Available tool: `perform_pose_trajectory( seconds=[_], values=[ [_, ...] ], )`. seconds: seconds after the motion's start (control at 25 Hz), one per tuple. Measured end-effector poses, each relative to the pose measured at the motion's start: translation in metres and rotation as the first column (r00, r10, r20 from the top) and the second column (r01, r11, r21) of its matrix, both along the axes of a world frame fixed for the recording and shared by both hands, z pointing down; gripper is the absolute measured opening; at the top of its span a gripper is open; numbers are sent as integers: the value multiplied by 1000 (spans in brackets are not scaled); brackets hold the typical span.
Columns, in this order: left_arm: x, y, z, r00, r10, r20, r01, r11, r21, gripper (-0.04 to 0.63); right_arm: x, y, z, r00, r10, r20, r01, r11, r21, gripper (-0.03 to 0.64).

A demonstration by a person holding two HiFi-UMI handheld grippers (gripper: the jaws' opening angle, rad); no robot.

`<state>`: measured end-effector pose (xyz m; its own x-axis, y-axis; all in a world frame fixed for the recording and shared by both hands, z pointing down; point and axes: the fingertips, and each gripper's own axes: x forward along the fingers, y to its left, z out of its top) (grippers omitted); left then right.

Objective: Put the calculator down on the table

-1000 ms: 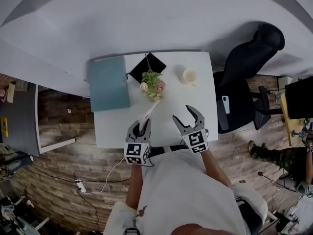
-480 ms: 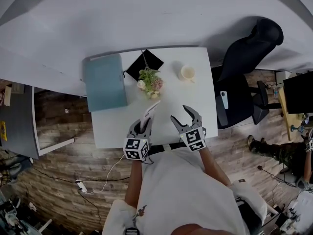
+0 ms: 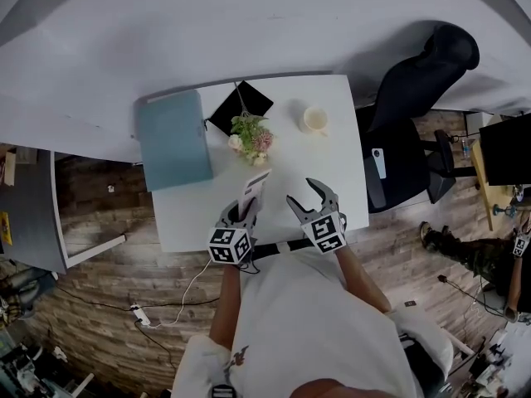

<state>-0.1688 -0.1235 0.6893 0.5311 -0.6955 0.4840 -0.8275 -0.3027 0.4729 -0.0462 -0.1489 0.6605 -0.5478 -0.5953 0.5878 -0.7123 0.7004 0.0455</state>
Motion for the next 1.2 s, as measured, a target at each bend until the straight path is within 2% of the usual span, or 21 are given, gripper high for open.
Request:
perform_pose_trajectory(
  seconds=[0.76, 1.2],
  values=[
    [11, 11, 52, 988, -18, -151, -10, 984, -179, 71, -1, 8, 37, 997, -37, -62, 31, 995, -93, 279],
    [18, 16, 75, 982, -20, -190, -25, 972, -233, 71, -5, 15, 52, 996, -56, -74, 47, 991, -124, 272]
  ],
)
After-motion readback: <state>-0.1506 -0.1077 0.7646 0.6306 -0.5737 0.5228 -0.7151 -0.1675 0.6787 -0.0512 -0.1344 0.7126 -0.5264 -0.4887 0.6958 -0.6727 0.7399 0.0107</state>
